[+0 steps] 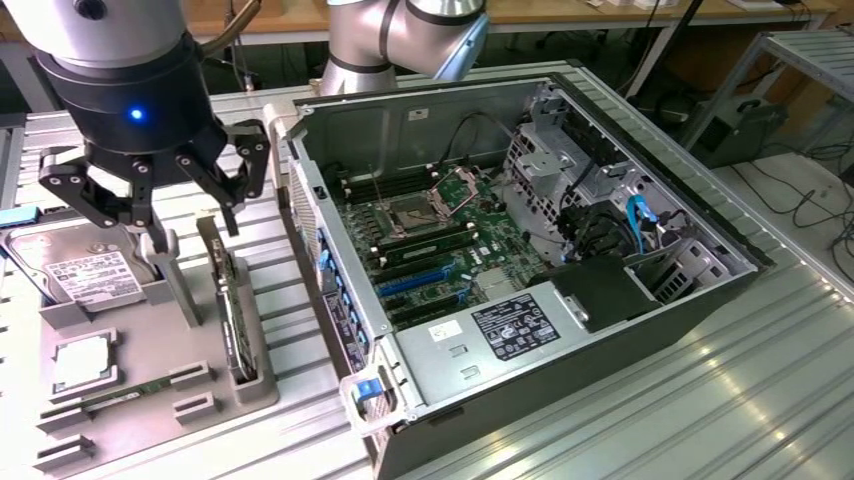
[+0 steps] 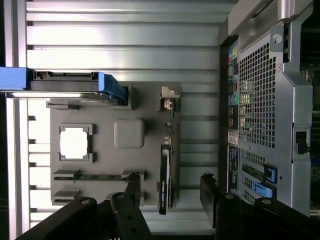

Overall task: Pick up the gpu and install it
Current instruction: 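Pick up the gpu and move the gpu toward the slot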

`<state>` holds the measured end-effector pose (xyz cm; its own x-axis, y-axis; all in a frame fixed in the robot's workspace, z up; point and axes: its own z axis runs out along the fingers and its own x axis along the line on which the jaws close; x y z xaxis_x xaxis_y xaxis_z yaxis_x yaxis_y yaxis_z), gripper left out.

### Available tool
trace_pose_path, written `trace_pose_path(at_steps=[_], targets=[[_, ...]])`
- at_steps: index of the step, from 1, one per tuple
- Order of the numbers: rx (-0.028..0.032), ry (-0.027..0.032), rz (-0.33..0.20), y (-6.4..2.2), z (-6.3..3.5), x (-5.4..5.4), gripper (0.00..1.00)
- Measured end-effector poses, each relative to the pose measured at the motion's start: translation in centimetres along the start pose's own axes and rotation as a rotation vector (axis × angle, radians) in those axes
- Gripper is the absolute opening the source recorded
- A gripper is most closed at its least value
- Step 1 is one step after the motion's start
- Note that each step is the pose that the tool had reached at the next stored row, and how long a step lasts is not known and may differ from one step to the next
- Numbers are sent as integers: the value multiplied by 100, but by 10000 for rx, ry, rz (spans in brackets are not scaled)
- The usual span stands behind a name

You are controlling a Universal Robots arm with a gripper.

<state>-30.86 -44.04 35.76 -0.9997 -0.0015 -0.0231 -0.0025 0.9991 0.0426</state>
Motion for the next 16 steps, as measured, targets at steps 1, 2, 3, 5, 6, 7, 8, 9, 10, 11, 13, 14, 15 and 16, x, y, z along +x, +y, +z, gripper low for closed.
trace_pose_path(at_steps=[1, 2, 3, 5, 6, 7, 8, 9, 10, 11, 13, 14, 15, 16], targets=[[-5, 1, 0, -2, 8, 0, 60], [-11, 0, 0, -3, 17, 1, 60], [-19, 0, 0, -6, 28, 1, 60], [-31, 0, 1, -9, 53, 2, 60], [-32, 0, 1, -10, 61, 2, 60], [-33, 0, 1, -11, 70, 2, 60], [-34, 0, 1, -12, 79, 2, 60], [-36, 0, 1, -12, 89, 2, 60], [-38, 0, 1, -13, 100, 2, 60], [-38, 0, 1, -14, 107, 3, 60], [-41, 0, 1, -15, 129, 3, 60], [-42, 0, 1, -16, 138, 3, 60], [-44, 0, 1, -17, 149, 4, 60], [-49, -1, 1, -19, 160, 4, 60]])
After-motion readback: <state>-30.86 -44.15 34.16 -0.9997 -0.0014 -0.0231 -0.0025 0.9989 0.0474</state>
